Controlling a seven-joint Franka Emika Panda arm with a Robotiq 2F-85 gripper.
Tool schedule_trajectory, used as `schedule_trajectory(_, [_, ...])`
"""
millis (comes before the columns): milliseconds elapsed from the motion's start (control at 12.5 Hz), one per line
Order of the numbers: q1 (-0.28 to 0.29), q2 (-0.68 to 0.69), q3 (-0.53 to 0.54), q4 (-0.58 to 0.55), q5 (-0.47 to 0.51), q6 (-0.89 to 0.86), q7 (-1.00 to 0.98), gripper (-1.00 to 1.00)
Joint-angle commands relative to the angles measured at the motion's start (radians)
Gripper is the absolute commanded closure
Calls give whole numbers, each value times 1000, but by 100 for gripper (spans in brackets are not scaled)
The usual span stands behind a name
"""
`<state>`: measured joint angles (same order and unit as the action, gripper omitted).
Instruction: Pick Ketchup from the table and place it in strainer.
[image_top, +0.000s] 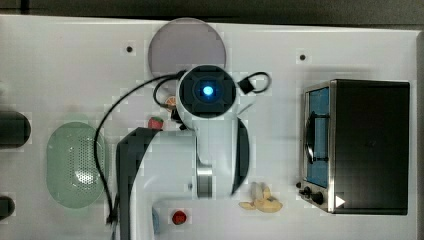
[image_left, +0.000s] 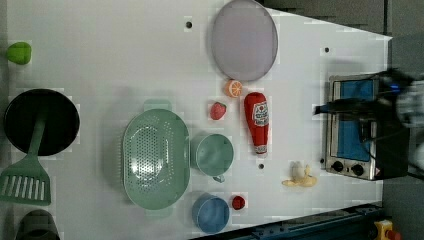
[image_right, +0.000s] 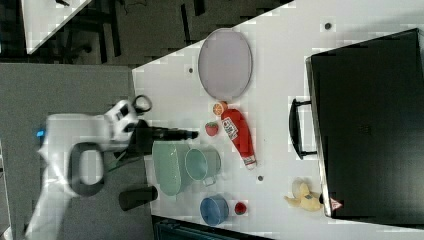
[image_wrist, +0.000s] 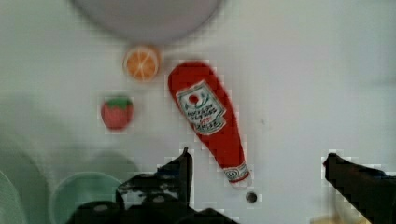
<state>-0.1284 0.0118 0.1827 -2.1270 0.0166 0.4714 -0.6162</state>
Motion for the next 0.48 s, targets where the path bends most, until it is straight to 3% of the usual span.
schedule_trajectory(80, [6, -1, -1, -78, 2, 105, -342, -100])
schedule_trajectory(480, [7, 113, 8, -164, -5, 332, -369, -100])
